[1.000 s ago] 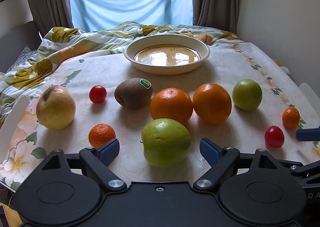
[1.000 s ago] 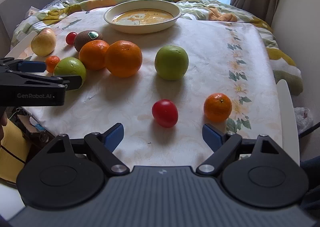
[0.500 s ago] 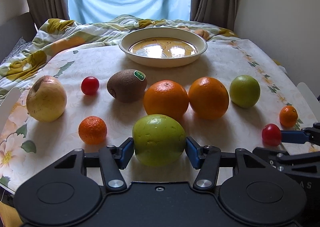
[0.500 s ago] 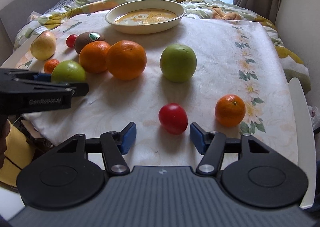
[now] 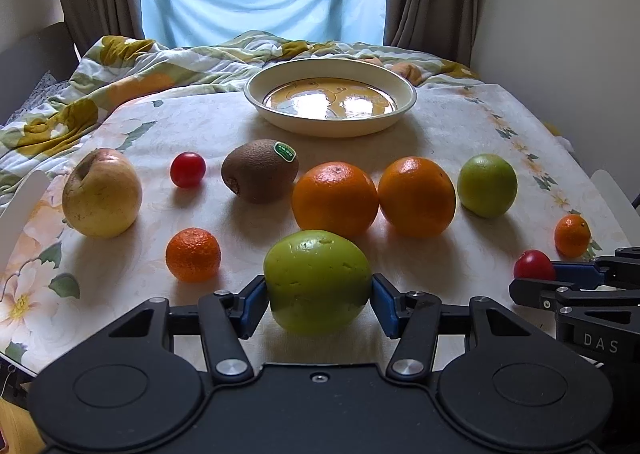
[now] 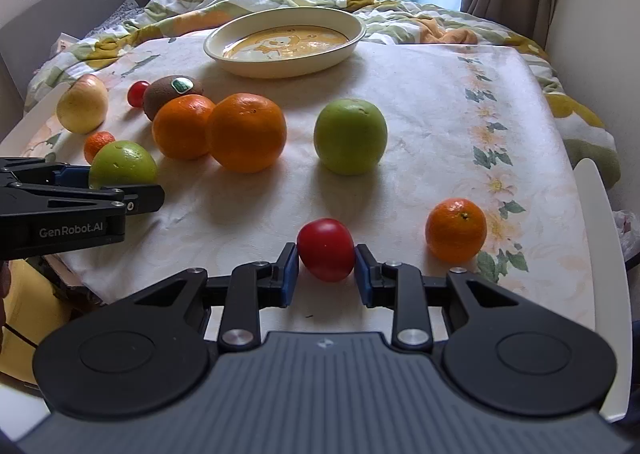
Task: Organize fruits
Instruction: 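Carry the green citrus with the left tool and lower it into the white bowl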
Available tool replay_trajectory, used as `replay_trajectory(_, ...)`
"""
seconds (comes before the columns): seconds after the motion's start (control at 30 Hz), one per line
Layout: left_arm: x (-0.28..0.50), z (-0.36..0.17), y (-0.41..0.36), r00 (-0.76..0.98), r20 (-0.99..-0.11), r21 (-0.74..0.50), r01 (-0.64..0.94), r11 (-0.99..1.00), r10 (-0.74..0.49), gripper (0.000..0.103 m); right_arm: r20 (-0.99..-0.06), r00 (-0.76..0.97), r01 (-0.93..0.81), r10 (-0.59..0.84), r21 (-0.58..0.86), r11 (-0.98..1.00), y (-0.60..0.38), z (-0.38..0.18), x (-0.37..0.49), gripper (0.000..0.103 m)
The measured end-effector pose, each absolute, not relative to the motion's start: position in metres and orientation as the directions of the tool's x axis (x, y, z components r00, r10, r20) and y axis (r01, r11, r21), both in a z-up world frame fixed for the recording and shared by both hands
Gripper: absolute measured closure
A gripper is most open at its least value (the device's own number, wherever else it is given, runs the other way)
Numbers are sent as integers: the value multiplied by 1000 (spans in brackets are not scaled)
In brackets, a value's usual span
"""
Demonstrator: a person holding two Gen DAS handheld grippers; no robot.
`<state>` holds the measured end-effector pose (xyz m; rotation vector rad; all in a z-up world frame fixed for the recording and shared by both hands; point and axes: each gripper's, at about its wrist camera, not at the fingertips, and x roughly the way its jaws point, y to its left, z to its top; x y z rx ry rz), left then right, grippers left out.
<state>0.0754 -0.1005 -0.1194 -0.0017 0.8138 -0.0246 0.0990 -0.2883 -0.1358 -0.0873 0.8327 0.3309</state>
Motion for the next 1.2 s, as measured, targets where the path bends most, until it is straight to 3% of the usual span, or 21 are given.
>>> replay_trajectory(0.67,86,-23,-93,784,-620,-31,-21,999,-3,44,-684,677,-354,272,21,935,-291,-51,114,58)
replay_trajectory(0.93,133,17,-80,819,-573,-34,18,999,-34,44,-665,696,-345,270,20,938,-283,-11,148,58)
replay_trajectory(1.2,207,21,-69,805,-585,-49,91,995,-102,43,-665,704,-304,249,35,952,-270,13,212,58)
